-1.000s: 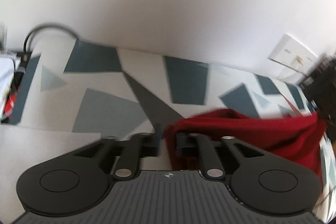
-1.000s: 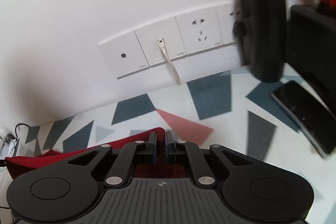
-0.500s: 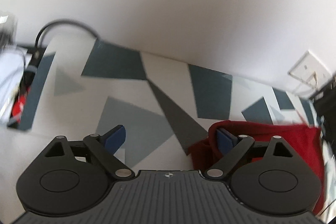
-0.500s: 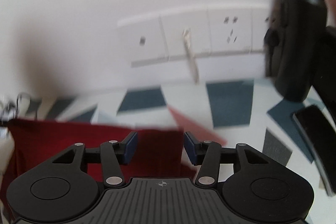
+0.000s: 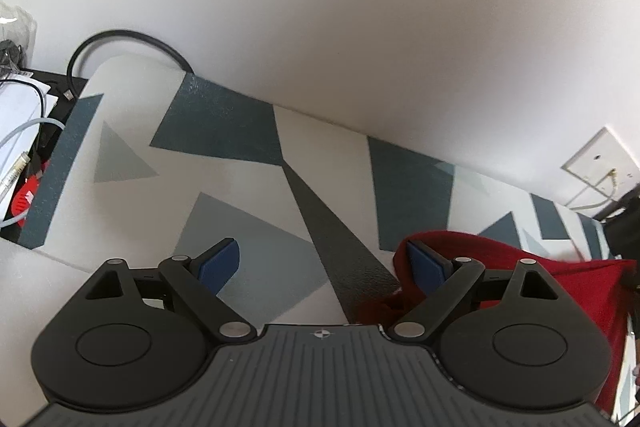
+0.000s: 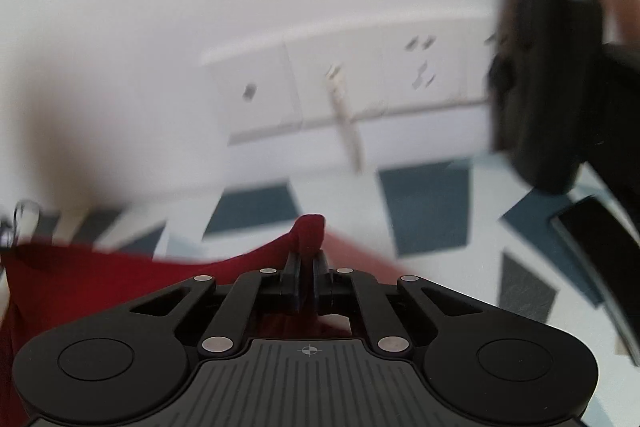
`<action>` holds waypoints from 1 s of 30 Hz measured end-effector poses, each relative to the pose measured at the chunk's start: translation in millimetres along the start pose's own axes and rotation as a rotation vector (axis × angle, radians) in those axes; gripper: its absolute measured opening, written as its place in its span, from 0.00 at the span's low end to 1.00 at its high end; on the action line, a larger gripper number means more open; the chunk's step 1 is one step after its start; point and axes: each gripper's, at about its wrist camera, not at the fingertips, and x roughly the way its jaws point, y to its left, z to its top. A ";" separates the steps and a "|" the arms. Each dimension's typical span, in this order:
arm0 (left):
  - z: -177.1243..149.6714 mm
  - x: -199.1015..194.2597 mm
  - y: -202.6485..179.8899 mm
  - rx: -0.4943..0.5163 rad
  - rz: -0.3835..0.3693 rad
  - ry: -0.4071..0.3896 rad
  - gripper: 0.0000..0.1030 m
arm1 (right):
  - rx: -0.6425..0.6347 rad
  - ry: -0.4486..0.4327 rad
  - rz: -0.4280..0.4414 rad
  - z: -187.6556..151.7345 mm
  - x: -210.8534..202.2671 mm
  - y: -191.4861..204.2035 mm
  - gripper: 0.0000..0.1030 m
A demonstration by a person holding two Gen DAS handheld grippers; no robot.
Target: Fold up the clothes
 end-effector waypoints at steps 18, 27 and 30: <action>-48.2 -62.0 -16.9 0.253 -0.147 0.111 0.60 | 0.180 0.030 -0.052 -20.1 -1.2 -30.5 0.32; -156.8 -98.3 -33.0 0.314 -0.217 0.174 0.54 | 0.232 0.085 0.003 -83.9 -92.5 -23.1 0.42; -165.8 -93.4 -38.4 0.307 -0.224 0.171 0.50 | 0.243 0.117 0.025 -105.4 -111.7 -16.0 0.44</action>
